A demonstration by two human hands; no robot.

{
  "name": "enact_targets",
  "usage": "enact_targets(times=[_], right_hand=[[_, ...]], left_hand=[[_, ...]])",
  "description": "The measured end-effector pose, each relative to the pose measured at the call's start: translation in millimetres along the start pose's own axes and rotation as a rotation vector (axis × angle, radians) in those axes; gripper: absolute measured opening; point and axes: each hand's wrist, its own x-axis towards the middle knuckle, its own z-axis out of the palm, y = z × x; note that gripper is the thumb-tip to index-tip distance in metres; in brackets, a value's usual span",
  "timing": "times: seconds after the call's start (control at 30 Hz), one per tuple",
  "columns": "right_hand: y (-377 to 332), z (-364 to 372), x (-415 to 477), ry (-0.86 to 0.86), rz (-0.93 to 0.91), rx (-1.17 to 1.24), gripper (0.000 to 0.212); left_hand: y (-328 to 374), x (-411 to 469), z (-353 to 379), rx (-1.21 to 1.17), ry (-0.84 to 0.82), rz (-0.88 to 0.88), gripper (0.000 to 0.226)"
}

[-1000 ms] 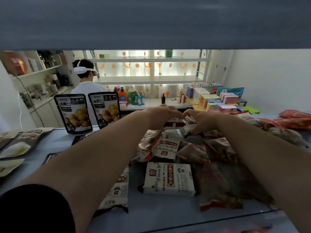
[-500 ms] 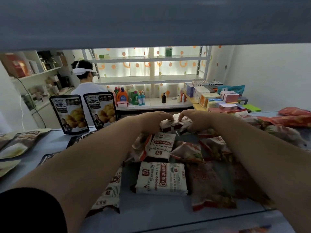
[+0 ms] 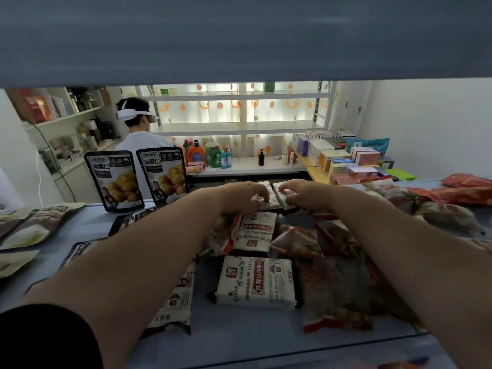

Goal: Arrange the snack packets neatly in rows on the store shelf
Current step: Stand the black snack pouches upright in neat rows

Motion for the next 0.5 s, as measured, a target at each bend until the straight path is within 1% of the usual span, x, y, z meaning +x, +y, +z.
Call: enact_targets(times=[0.03,0.1,0.17,0.23,0.33,0.4,0.5], right_hand=[[-5.0,-0.9,-2.6,0.028,-0.008,-0.014,0.049],[-17.9,-3.8,-9.6,0.123,-0.044,-0.064,0.046],[-34.5,-4.5,-18.2,0.217,-0.102,-0.149,0.049],[-54.3,-2.0,-28.2,0.275,-0.161,-0.209,0.053],[-87.9,5.3,-41.6,0.336,-0.236,-0.282,0.058],[-111.9,10.8,-49.6,0.356,-0.298,-0.293,0.055],[-151.3,21.7,-59.7,0.343,-0.389,-0.278,0.053]], left_hand=[[-0.3,-3.0,-2.4,0.026,0.02,-0.003,0.035],[-1.6,-14.3,-10.0,0.066,0.111,-0.023,0.044],[-3.9,-34.2,-19.2,0.062,0.218,-0.043,0.047],[-8.7,-60.0,-25.4,0.118,0.308,-0.048,0.051],[-19.7,-103.6,-26.3,0.222,0.351,-0.088,0.064],[-29.7,-131.7,-22.9,0.266,0.383,-0.119,0.066],[-44.0,-176.1,-20.0,0.255,0.4,-0.139,0.064]])
